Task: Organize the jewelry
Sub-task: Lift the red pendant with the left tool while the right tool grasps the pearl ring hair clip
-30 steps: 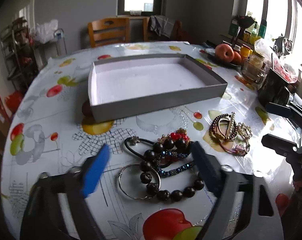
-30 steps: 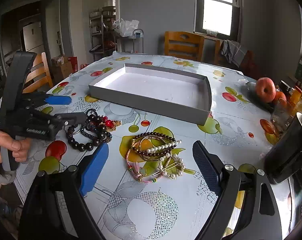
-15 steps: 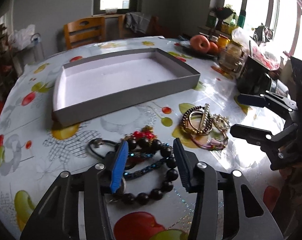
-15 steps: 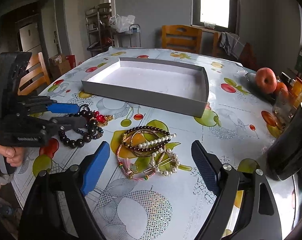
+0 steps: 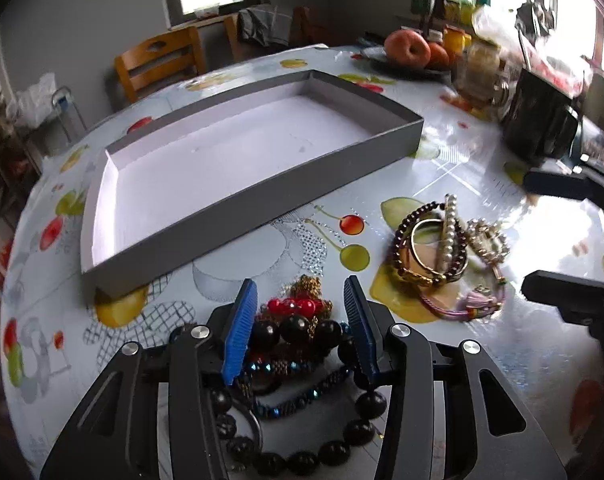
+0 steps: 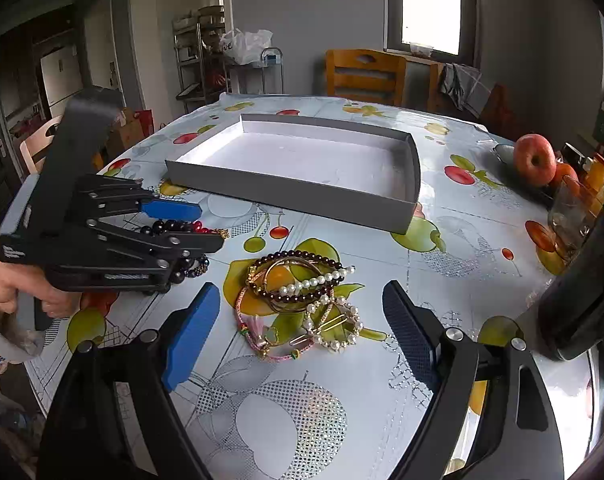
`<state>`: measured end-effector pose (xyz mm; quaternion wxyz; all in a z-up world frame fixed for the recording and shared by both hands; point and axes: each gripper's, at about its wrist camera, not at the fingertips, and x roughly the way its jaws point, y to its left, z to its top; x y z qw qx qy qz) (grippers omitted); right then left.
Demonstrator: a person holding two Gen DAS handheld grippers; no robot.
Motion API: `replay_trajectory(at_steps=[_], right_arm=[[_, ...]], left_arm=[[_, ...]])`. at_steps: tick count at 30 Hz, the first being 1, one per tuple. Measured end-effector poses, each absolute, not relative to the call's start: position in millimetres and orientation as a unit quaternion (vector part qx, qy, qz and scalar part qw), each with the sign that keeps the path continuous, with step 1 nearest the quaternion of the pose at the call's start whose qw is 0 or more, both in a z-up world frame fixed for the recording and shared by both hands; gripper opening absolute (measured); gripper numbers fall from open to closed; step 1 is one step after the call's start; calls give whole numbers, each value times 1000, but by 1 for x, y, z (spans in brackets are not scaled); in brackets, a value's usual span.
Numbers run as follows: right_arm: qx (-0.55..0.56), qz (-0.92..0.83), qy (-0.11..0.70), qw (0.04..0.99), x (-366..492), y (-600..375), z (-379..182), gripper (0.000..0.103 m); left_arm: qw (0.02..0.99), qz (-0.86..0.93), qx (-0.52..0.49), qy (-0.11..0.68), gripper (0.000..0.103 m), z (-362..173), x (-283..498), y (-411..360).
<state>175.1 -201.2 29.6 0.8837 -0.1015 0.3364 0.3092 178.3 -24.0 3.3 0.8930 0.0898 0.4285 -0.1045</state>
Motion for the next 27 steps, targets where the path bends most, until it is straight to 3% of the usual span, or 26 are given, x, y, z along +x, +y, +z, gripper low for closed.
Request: replay_trajectory(at_steps=[2, 4, 11, 20, 27], right_arm=[[-102, 307, 336, 884, 176, -203, 30, 82], [-102, 305, 337, 885, 177, -204, 31, 82], [-103, 307, 351, 879, 183, -203, 25, 82], [-101, 307, 400, 858, 199, -202, 5, 66], [-90, 295, 423, 852, 212, -206, -1, 66]], left_arm=[[894, -103, 88, 427, 42, 3, 178, -22], [895, -110, 81, 425, 23, 5, 176, -20], [906, -139, 40, 398, 21, 20, 165, -10], [924, -150, -4, 352, 21, 57, 157, 5], [931, -154, -20, 331, 21, 74, 156, 14]])
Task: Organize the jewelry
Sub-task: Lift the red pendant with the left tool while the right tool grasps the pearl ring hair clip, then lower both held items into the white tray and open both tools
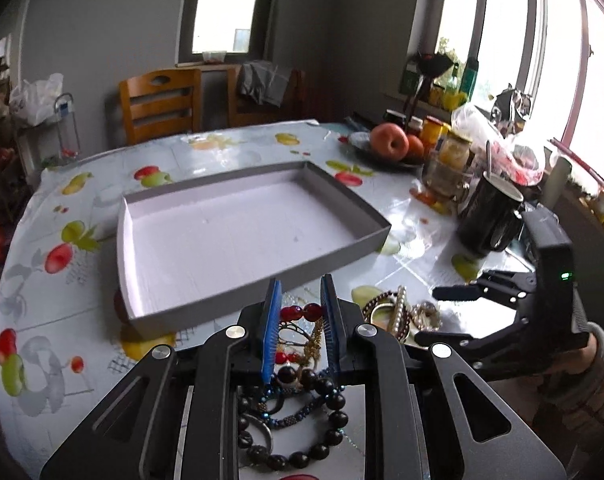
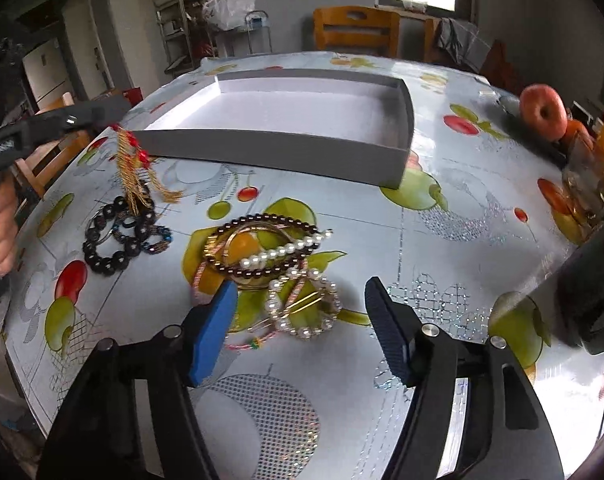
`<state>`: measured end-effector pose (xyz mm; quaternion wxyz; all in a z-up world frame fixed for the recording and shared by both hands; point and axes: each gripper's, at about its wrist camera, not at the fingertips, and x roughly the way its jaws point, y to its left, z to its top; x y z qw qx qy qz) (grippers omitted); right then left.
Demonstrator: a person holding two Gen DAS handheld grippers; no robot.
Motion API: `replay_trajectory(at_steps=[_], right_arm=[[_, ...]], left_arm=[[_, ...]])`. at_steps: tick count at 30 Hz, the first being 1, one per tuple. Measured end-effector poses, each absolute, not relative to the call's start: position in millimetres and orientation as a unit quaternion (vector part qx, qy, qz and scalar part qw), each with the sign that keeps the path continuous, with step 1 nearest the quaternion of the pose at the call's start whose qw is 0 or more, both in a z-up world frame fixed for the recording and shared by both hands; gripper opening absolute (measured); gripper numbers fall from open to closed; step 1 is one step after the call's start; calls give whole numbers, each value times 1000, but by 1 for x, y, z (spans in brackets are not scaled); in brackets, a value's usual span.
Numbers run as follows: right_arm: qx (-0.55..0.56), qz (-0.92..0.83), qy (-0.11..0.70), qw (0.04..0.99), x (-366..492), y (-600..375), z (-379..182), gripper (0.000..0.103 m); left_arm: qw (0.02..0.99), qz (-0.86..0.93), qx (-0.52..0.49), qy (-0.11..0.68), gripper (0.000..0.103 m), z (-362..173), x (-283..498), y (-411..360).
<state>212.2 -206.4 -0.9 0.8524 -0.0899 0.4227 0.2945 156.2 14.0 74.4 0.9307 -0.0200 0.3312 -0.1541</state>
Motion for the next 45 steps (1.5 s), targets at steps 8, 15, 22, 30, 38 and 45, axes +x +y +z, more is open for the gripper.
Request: replay_trajectory(at_steps=[8, 15, 22, 30, 38, 45], right_arm=[[-103, 307, 421, 847, 210, -199, -1, 47], [-101, 304, 411, 853, 206, -204, 6, 40], [-89, 313, 374, 868, 200, -209, 45, 40], [-92, 327, 340, 877, 218, -193, 83, 40], [-79, 334, 341, 875, 257, -175, 86, 40], [-77, 328, 344, 877, 290, -160, 80, 40]], left_arm=[[934, -154, -21, 322, 21, 84, 156, 18], [935, -149, -20, 321, 21, 89, 160, 25], [938, -149, -19, 312, 21, 102, 162, 31], [941, -150, -21, 303, 21, 116, 168, 37], [943, -146, -26, 299, 21, 126, 188, 47], [949, -120, -8, 291, 21, 127, 215, 49]])
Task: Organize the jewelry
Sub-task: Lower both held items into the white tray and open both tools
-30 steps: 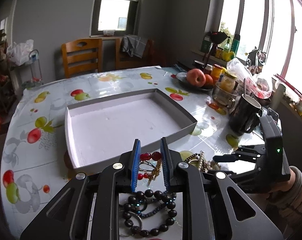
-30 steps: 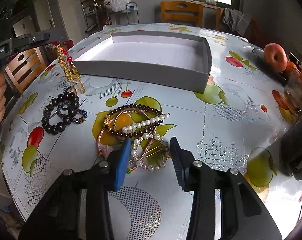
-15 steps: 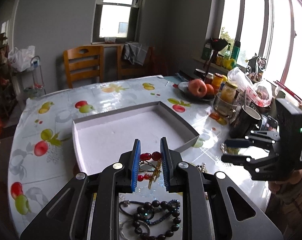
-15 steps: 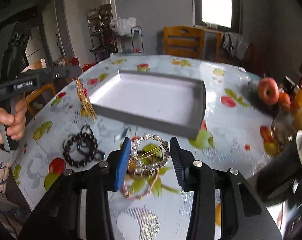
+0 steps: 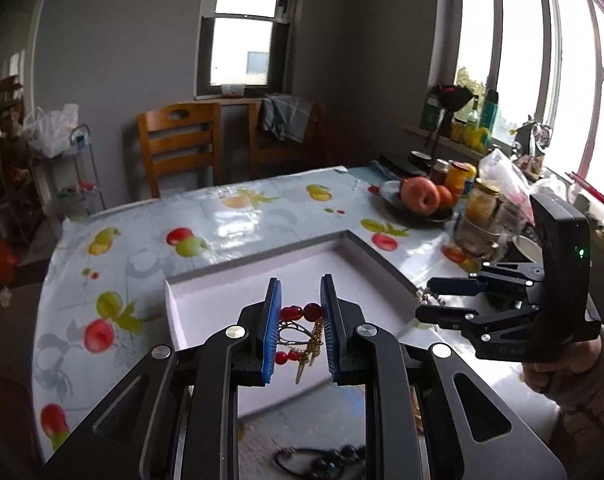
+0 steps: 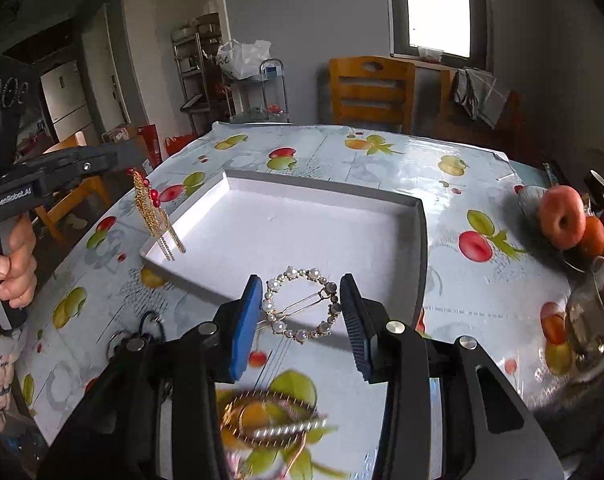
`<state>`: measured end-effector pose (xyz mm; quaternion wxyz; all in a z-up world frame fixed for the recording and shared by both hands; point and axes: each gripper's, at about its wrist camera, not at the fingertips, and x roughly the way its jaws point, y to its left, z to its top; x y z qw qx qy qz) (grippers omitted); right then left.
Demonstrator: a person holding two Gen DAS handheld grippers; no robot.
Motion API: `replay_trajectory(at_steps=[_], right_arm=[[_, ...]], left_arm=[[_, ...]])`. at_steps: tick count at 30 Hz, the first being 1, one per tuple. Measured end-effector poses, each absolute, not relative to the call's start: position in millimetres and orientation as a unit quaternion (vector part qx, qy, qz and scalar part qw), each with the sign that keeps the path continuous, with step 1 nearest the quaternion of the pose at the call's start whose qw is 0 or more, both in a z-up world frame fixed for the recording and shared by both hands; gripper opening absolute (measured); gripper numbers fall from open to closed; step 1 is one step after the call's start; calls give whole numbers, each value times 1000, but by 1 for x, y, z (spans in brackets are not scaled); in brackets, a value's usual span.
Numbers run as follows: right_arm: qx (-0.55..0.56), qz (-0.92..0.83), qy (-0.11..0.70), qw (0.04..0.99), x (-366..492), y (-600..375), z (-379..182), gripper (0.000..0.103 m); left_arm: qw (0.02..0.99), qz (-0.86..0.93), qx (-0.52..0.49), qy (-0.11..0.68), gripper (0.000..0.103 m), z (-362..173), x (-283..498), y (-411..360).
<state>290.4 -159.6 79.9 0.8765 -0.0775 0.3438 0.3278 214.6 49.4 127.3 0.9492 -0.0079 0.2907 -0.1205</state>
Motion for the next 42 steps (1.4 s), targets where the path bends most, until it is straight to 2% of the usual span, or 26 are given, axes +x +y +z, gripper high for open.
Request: replay_trajectory(at_steps=[20, 35, 41, 42], right_arm=[[-84, 296, 391, 867, 349, -135, 16, 40], [-109, 285, 406, 861, 360, -126, 2, 40], [-106, 285, 409, 860, 362, -124, 1, 41], [-106, 285, 408, 861, 362, -124, 1, 41]], left_arm=[[931, -70, -3, 358, 21, 38, 274, 56], [915, -62, 17, 398, 22, 8, 284, 51], [915, -56, 23, 399, 32, 7, 284, 51], [915, -56, 23, 399, 36, 7, 284, 51]])
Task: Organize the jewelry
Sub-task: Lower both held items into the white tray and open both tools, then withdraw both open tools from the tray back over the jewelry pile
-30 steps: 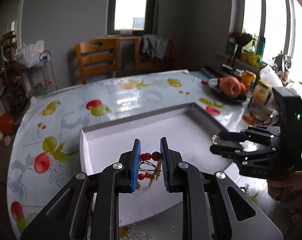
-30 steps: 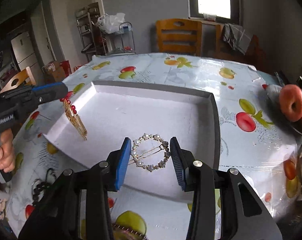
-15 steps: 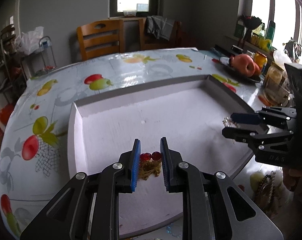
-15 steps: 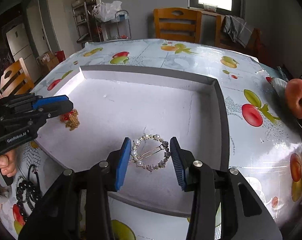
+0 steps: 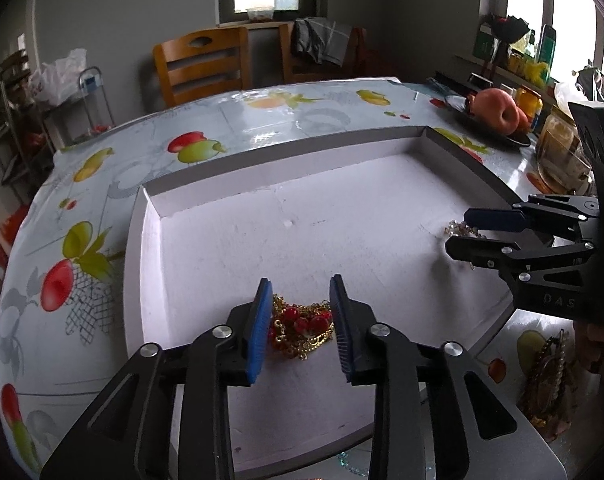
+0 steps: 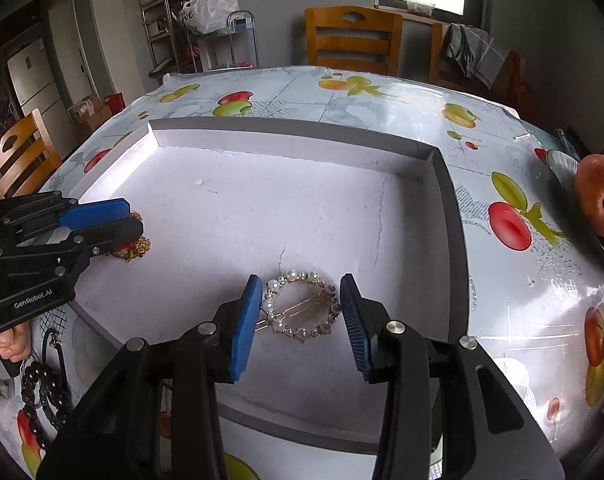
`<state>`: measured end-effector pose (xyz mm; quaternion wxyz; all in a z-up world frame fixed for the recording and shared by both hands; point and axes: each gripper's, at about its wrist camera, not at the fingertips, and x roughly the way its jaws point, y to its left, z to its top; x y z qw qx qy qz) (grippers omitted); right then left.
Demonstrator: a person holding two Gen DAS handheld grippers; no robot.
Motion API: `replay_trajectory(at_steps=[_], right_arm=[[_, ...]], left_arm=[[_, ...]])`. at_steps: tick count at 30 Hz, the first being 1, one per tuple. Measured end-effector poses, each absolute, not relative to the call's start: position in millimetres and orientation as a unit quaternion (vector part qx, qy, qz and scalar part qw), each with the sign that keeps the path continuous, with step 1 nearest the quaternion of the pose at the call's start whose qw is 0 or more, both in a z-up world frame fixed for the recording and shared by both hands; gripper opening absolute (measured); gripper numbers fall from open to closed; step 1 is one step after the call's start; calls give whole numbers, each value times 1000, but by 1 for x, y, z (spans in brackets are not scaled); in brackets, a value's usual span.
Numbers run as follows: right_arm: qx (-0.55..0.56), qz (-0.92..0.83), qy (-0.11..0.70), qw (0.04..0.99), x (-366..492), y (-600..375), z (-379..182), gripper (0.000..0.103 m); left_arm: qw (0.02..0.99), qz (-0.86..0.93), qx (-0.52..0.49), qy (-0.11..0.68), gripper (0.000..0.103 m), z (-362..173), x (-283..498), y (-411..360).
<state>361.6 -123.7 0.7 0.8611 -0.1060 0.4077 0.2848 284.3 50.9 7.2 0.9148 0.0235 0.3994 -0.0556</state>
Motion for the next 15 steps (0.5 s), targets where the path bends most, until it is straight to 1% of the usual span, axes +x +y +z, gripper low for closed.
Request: replay_trajectory(at_steps=[1, 2, 4, 6, 7, 8, 9, 10, 15], right_arm=[[-106, 285, 408, 861, 362, -124, 0, 41], [-105, 285, 408, 861, 362, -123, 0, 41], [-104, 286, 407, 862, 362, -123, 0, 41], [-101, 286, 403, 863, 361, -124, 2, 41], [-100, 286, 402, 864, 361, -125, 2, 42], [-98, 287, 400, 865, 360, -125, 3, 45], [-97, 288, 399, 865, 359, -126, 4, 48], [-96, 289, 396, 866, 358, -126, 5, 49], [-92, 291, 388, 870, 353, -129, 12, 51]], left_arm=[[915, -54, 25, 399, 41, 7, 284, 50], [916, -54, 26, 398, 43, 8, 284, 50], [916, -54, 28, 396, 54, 8, 283, 50], [917, -53, 30, 393, 56, 9, 282, 49], [917, -54, 29, 394, 59, 9, 282, 49], [917, -54, 29, 394, 64, 10, 282, 49], [918, -52, 28, 391, 73, 11, 281, 49], [920, -52, 29, 388, 77, 12, 280, 49], [923, -53, 30, 380, 80, 20, 275, 48]])
